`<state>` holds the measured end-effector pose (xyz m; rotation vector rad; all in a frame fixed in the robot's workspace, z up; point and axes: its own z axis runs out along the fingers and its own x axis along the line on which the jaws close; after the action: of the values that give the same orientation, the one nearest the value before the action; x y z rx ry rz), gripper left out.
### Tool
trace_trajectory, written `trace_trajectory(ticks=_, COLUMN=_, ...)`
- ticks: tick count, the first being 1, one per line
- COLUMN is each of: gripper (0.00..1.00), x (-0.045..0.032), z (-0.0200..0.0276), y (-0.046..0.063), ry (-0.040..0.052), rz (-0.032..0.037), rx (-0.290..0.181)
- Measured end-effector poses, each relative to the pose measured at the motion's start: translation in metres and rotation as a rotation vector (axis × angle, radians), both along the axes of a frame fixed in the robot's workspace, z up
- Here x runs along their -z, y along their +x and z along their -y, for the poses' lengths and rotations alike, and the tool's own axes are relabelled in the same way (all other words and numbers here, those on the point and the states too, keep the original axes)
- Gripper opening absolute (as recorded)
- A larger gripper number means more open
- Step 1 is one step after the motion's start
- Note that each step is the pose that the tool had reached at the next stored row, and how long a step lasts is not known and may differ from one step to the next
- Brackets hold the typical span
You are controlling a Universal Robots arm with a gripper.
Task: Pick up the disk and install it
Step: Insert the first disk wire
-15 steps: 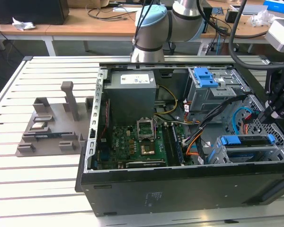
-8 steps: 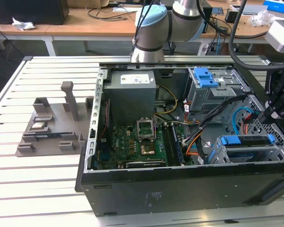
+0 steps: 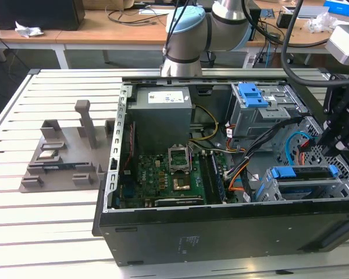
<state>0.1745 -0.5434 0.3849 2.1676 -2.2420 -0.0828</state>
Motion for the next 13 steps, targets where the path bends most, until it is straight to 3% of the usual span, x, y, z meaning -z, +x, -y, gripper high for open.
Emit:
trace_trajectory(ticks=1, gripper=0.36, x=0.0, z=0.0, y=0.0, ry=0.0, rz=0.0, rx=0.0)
trace_trajectory(ticks=2, gripper=0.42, x=0.0, z=0.0, y=0.0, ry=0.0, rz=0.0, rx=0.0)
trace_trajectory(ticks=5, gripper=0.42, x=0.0001, z=-0.0003, y=0.001, ry=0.0001, rz=0.0, rx=0.0)
trace_trajectory(ticks=11, gripper=0.42, x=0.0001, z=-0.0094, y=0.015, ry=0.0, rz=-0.0001, rx=0.0)
trace_trajectory(ticks=13, gripper=0.42, x=0.0008, z=-0.0157, y=0.023, ry=0.0003, rz=-0.0005, rx=0.0)
